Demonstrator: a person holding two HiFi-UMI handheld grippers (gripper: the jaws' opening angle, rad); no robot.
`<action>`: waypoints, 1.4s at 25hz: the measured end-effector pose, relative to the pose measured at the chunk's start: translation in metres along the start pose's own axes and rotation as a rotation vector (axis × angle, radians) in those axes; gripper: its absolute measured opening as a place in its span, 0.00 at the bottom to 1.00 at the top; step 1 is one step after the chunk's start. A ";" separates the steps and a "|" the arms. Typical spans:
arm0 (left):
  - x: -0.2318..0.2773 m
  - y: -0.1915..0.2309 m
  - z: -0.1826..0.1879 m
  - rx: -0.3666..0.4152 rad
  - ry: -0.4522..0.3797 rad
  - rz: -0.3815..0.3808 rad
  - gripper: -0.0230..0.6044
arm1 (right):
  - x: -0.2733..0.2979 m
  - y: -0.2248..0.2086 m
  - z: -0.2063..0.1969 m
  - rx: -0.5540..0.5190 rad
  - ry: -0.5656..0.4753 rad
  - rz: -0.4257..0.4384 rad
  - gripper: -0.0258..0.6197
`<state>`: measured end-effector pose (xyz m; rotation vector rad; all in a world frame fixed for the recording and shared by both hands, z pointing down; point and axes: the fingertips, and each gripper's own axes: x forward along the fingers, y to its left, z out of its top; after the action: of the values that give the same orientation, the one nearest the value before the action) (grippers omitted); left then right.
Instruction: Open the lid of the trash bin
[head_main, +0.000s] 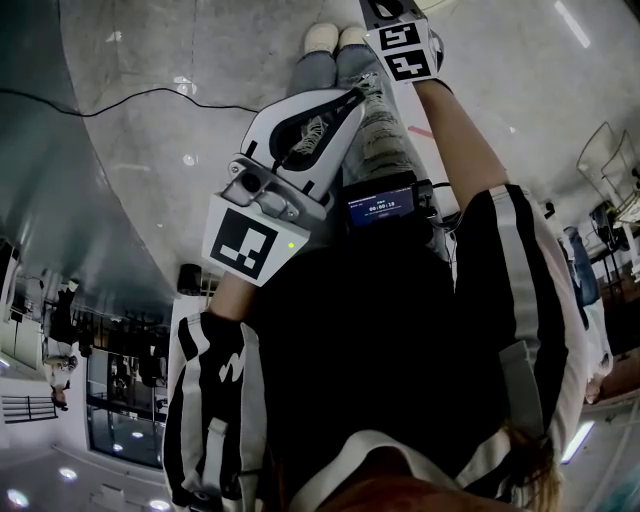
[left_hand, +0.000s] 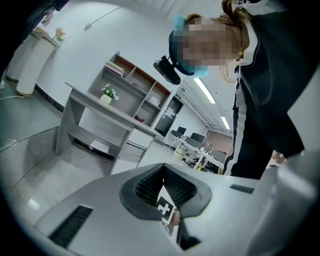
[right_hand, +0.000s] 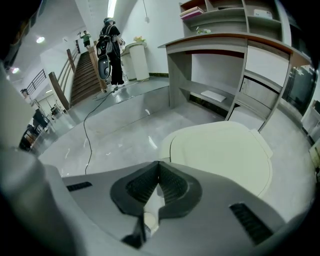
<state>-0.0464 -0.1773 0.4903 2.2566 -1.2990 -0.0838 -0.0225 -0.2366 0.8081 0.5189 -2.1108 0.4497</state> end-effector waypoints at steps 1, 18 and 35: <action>0.000 0.000 -0.001 0.000 0.000 0.000 0.04 | 0.002 -0.001 -0.004 -0.002 0.012 -0.004 0.05; 0.003 -0.002 0.002 0.007 -0.009 -0.016 0.04 | 0.012 -0.011 -0.023 -0.032 0.152 -0.110 0.05; 0.004 -0.011 0.010 0.022 -0.015 -0.036 0.04 | 0.017 -0.006 -0.022 -0.264 0.151 -0.315 0.04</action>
<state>-0.0389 -0.1806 0.4777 2.3029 -1.2733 -0.1003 -0.0131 -0.2339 0.8352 0.6274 -1.8644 0.0277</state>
